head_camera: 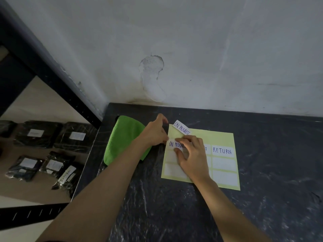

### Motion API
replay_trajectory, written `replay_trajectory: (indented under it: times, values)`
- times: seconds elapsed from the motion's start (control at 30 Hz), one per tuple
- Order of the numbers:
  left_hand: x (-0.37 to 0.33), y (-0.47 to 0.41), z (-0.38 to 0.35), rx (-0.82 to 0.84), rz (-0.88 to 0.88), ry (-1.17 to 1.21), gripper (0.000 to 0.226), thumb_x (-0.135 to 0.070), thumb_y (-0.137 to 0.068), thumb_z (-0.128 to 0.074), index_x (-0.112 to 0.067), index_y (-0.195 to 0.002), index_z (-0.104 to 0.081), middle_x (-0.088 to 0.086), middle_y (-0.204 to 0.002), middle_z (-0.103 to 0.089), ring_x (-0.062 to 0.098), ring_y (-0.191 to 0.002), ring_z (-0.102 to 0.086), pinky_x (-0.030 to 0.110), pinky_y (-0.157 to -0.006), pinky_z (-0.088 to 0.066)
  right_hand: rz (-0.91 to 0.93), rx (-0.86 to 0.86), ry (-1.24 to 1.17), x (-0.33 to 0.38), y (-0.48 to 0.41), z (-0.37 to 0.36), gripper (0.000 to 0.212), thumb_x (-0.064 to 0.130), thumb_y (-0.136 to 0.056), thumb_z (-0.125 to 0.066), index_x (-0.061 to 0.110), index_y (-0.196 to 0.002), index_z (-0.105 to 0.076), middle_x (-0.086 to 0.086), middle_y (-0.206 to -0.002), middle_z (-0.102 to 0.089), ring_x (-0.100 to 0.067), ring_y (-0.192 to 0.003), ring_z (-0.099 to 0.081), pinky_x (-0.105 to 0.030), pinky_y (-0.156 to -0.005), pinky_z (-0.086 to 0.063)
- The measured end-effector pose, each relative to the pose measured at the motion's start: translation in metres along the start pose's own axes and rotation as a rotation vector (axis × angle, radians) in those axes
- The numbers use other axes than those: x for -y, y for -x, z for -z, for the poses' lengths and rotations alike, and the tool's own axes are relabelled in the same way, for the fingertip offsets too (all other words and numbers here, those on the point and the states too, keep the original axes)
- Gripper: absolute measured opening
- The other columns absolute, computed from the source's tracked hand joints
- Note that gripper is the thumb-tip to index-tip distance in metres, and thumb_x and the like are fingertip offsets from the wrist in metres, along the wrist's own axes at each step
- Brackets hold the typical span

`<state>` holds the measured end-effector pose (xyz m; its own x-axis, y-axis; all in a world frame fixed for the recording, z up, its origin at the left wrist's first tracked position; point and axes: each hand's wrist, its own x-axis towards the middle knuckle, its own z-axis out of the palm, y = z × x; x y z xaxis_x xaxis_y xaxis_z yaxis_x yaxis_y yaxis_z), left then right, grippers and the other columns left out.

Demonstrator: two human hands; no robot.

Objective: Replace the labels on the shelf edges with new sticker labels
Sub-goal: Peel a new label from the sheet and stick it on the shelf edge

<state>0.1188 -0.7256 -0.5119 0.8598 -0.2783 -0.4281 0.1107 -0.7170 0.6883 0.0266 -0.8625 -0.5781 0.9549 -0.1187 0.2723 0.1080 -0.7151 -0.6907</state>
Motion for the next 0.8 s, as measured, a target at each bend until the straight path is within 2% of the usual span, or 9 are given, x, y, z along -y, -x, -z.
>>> replay_trajectory:
  times: [0.1, 0.2, 0.3, 0.43, 0.53, 0.7, 0.8]
  values:
    - [0.004, 0.004, -0.012, -0.135, 0.051, 0.182, 0.041, 0.005, -0.078, -0.066, -0.010, -0.106, -0.042, 0.017, -0.085, -0.070, 0.028, -0.076, -0.068, 0.042, -0.078, -0.057, 0.006, -0.026, -0.012, 0.001, -0.002, 0.000, 0.027, 0.013, -0.077, -0.073, 0.011, -0.104, -0.069, -0.006, -0.104, -0.061, -0.023, -0.100, -0.051, -0.037, -0.085, -0.048]
    - [0.009, 0.007, -0.021, -0.210, 0.176, 0.444, 0.038, 0.004, -0.076, -0.069, -0.012, -0.099, -0.043, 0.018, -0.087, -0.067, 0.022, -0.071, -0.064, 0.043, -0.077, -0.058, -0.056, -0.001, -0.061, 0.007, -0.006, 0.000, 0.029, 0.014, -0.079, -0.072, 0.019, -0.107, -0.070, -0.001, -0.106, -0.061, -0.020, -0.098, -0.049, -0.039, -0.083, -0.045]
    - [0.015, 0.009, -0.024, -0.221, 0.257, 0.622, 0.036, 0.005, -0.075, -0.071, -0.014, -0.090, -0.045, 0.014, -0.092, -0.058, 0.019, -0.073, -0.061, 0.033, -0.069, -0.059, -0.078, 0.052, -0.032, 0.012, -0.008, -0.001, 0.026, 0.018, -0.080, -0.070, 0.027, -0.104, -0.071, 0.006, -0.106, -0.060, -0.017, -0.100, -0.048, -0.037, -0.078, -0.038]
    - [0.019, 0.012, -0.026, -0.212, 0.256, 0.663, 0.034, 0.004, -0.077, -0.071, -0.016, -0.086, -0.045, 0.013, -0.099, -0.055, 0.019, -0.079, -0.061, 0.028, -0.068, -0.058, -0.093, 0.102, 0.016, 0.013, -0.009, -0.001, 0.022, 0.023, -0.083, -0.067, 0.029, -0.104, -0.069, 0.009, -0.109, -0.059, -0.014, -0.104, -0.045, -0.035, -0.077, -0.033]
    - [0.020, 0.012, -0.025, -0.193, 0.246, 0.671, 0.033, 0.004, -0.077, -0.071, -0.015, -0.087, -0.045, 0.011, -0.091, -0.057, 0.019, -0.080, -0.062, 0.032, -0.073, -0.059, -0.094, 0.103, 0.029, 0.015, -0.013, -0.001, 0.022, 0.022, -0.082, -0.068, 0.028, -0.103, -0.069, 0.008, -0.109, -0.060, -0.016, -0.104, -0.046, -0.035, -0.076, -0.032]
    - [0.024, 0.013, -0.026, -0.179, 0.208, 0.714, 0.035, 0.005, -0.076, -0.072, -0.013, -0.084, -0.043, 0.009, -0.077, -0.062, 0.016, -0.069, -0.061, 0.033, -0.074, -0.057, -0.106, 0.095, 0.062, 0.020, -0.016, -0.001, 0.015, 0.020, -0.079, -0.069, 0.028, -0.092, -0.066, 0.011, -0.104, -0.060, -0.018, -0.102, -0.047, -0.037, -0.076, -0.035]
    - [0.026, 0.014, -0.026, -0.169, 0.175, 0.742, 0.035, 0.007, -0.077, -0.071, -0.012, -0.083, -0.042, 0.012, -0.077, -0.063, 0.017, -0.068, -0.061, 0.034, -0.076, -0.056, -0.108, 0.153, 0.103, 0.022, -0.021, 0.001, 0.016, 0.020, -0.079, -0.069, 0.027, -0.090, -0.061, 0.010, -0.105, -0.057, -0.019, -0.103, -0.045, -0.037, -0.076, -0.035]
